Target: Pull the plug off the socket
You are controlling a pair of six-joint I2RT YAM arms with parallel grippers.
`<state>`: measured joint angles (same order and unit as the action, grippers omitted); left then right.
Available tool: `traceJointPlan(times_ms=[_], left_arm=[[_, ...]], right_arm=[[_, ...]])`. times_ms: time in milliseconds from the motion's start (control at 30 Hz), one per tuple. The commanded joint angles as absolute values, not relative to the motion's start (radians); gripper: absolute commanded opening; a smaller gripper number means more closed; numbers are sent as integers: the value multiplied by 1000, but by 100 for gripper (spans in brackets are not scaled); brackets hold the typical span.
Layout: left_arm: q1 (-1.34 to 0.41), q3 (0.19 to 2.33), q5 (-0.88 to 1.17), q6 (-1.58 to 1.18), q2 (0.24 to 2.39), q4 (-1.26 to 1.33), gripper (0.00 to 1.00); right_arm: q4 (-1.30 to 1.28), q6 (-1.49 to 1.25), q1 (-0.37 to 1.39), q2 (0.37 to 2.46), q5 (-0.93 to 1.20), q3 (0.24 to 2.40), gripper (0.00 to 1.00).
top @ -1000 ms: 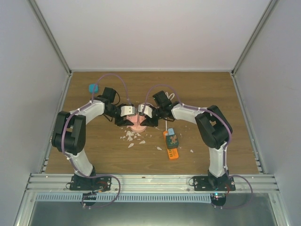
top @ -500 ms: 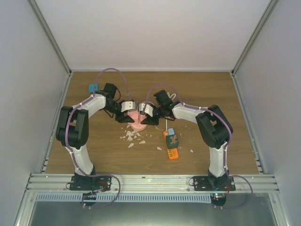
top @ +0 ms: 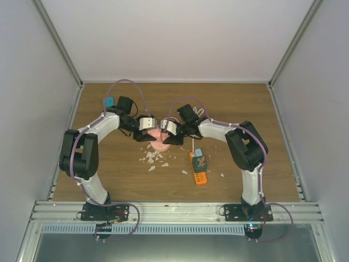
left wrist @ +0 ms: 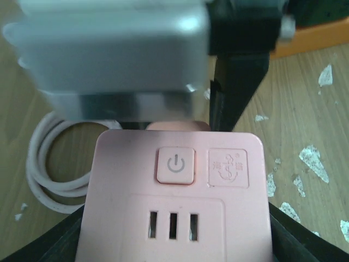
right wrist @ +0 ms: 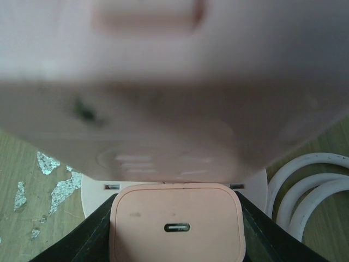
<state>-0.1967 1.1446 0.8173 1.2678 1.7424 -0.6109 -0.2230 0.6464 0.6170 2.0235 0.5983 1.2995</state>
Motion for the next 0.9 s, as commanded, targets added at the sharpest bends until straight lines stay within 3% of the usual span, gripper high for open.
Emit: traceJointPlan(times_ms=[0, 367, 867], left_arm=[[-194, 1259, 1006, 1256, 1770, -703, 13], [-66, 1260, 924, 1317, 1771, -752, 12], [139, 1469, 706, 1435, 1791, -904, 13]], right_arm=[[-265, 657, 607, 2088, 455, 1290, 15], [-267, 653, 607, 2061, 486, 1275, 16], [-236, 642, 607, 2044, 468, 1244, 23]])
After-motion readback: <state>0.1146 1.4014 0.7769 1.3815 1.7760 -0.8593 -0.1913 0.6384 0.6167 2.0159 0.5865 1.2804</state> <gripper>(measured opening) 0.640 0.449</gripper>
